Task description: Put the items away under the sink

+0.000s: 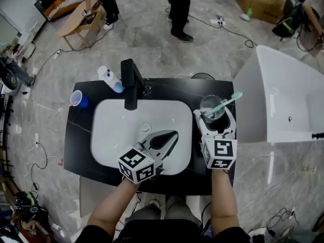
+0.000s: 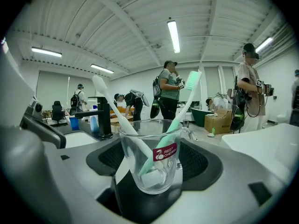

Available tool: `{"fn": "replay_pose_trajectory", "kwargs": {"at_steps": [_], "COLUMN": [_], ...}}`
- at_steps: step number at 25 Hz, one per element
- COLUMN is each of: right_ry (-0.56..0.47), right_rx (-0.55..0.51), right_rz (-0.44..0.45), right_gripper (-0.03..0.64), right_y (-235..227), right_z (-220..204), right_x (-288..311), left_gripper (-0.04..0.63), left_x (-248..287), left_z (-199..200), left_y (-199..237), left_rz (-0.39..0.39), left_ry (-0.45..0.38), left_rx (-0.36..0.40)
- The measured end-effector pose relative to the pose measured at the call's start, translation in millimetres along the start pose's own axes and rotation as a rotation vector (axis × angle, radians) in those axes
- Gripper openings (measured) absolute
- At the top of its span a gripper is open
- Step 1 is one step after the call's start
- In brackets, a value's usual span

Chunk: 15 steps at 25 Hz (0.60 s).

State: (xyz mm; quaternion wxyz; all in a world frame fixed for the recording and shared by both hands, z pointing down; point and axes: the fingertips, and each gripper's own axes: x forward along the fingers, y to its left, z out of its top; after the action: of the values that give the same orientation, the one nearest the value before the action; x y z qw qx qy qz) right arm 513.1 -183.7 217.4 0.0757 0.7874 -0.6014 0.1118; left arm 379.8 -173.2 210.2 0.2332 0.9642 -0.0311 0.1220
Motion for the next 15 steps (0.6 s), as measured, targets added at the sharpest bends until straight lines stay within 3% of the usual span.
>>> {"fn": "replay_pose_trajectory", "kwargs": {"at_steps": [15], "right_ry": [-0.036], "right_rx": [-0.018], "right_rz": [0.042], "right_gripper": [0.331], "right_y": [58.2], "right_z": [10.3], "right_x": [-59.5], "left_gripper": [0.009], "left_x": [-71.5], "left_z": [-6.9], "left_y": [-11.2], "left_rz": [0.027], "left_ry": [-0.048], "left_rx": [-0.005]}}
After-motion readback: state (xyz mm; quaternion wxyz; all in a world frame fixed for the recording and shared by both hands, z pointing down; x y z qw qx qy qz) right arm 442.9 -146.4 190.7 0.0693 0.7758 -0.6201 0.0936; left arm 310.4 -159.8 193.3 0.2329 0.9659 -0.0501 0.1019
